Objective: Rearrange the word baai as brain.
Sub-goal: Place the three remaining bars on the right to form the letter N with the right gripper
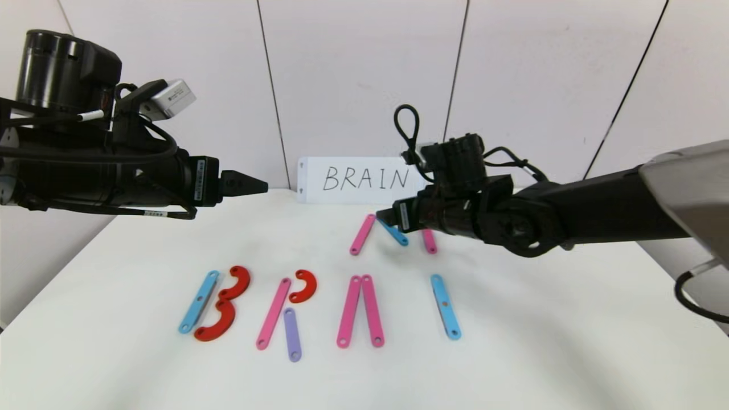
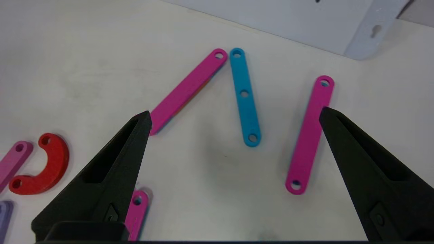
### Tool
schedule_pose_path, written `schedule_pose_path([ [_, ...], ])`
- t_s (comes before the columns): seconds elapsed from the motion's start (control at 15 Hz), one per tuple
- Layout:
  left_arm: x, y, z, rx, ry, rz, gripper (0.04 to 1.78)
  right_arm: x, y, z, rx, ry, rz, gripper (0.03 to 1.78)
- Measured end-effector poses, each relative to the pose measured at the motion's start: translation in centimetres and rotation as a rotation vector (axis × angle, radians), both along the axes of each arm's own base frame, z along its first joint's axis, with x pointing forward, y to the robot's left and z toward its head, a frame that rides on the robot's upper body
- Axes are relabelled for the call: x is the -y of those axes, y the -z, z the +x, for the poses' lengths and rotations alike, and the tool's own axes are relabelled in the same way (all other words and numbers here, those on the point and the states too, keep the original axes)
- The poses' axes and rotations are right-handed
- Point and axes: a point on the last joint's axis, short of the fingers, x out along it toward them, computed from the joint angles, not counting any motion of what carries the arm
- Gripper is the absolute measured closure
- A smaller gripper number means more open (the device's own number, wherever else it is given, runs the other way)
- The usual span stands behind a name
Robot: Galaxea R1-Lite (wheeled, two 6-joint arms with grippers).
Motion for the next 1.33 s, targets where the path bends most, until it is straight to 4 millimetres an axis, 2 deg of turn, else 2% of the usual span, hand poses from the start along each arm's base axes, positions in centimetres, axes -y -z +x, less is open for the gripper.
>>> schedule_pose_path([
  [0.33,0.0,-0.1,-0.1,0.001,0.004,0.000,0.08,-4.6,2.4,1.6,0.029,0.071,0.010,0.08],
  [0.53,0.1,0.0,-0.1,-0.003,0.008,0.001,0.08,-6.2,4.2,1.9,-0.011,0.077,0.003,0.08],
  [0.8,0.1,0.1,0.0,-0.005,0.009,0.001,0.08,-7.4,6.2,2.8,-0.030,0.087,-0.012,0.08],
  [1.33,0.4,0.5,0.4,-0.019,0.014,0.004,0.08,-8.8,8.3,3.7,-0.051,0.088,-0.010,0.08],
])
